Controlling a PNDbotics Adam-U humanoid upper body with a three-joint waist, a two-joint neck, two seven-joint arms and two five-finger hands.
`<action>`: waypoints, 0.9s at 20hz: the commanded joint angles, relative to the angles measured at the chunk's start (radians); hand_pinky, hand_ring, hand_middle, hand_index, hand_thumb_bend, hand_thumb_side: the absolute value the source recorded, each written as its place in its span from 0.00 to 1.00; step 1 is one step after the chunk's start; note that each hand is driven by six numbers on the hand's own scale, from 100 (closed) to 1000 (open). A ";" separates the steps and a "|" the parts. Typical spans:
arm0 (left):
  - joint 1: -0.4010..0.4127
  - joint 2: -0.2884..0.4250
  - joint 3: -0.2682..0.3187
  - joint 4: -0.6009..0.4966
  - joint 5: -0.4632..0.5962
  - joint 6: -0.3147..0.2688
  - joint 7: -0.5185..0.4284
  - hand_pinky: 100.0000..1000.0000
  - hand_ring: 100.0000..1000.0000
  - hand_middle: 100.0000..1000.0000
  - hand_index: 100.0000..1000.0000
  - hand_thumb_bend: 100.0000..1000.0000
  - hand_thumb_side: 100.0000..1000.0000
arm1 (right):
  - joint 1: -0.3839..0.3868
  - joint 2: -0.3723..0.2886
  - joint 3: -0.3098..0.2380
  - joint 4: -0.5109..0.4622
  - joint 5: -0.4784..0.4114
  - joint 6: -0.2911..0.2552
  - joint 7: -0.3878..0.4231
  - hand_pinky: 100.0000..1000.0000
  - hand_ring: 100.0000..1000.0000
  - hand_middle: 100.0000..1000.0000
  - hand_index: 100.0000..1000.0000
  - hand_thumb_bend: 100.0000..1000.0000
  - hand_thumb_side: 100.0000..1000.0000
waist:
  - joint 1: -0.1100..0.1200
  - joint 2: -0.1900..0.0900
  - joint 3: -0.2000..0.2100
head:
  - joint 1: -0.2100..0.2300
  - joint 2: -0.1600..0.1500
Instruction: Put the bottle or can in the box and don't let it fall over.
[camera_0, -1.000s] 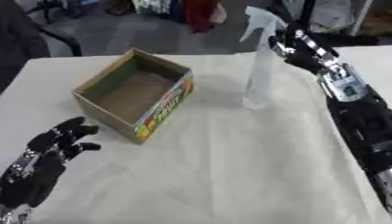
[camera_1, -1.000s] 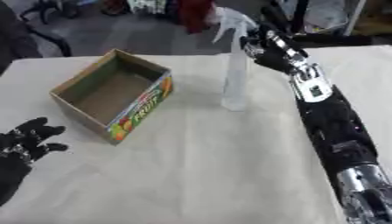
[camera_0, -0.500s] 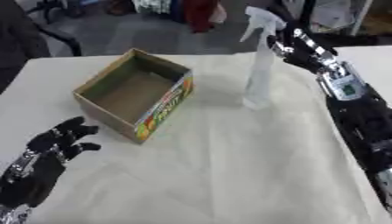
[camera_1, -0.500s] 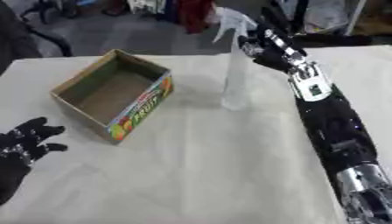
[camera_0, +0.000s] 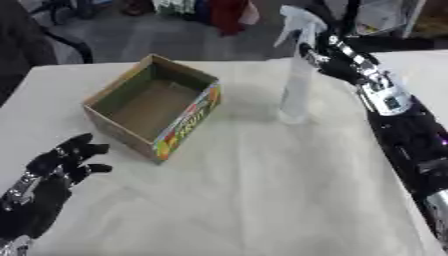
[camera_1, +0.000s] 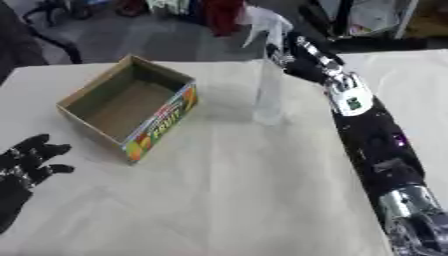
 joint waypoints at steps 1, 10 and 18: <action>-0.015 0.007 -0.002 -0.015 0.006 -0.001 -0.005 0.75 0.91 0.72 0.93 0.07 0.93 | -0.029 -0.009 -0.002 -0.014 -0.002 0.004 0.003 0.87 0.90 0.85 0.95 0.00 0.55 | -0.002 -0.009 0.002 | -0.002 -0.012; -0.021 0.005 -0.004 -0.017 0.011 0.002 -0.007 0.75 0.92 0.72 0.93 0.07 0.93 | -0.032 0.005 0.002 -0.018 -0.009 0.012 0.018 0.86 0.89 0.84 0.94 0.00 0.55 | -0.002 -0.005 0.010 | -0.006 -0.013; -0.028 0.002 -0.006 -0.019 0.014 0.004 -0.007 0.75 0.92 0.72 0.93 0.07 0.92 | -0.031 0.012 0.002 -0.011 -0.008 0.023 0.031 0.84 0.87 0.83 0.92 0.00 0.53 | -0.003 0.000 0.016 | -0.010 -0.017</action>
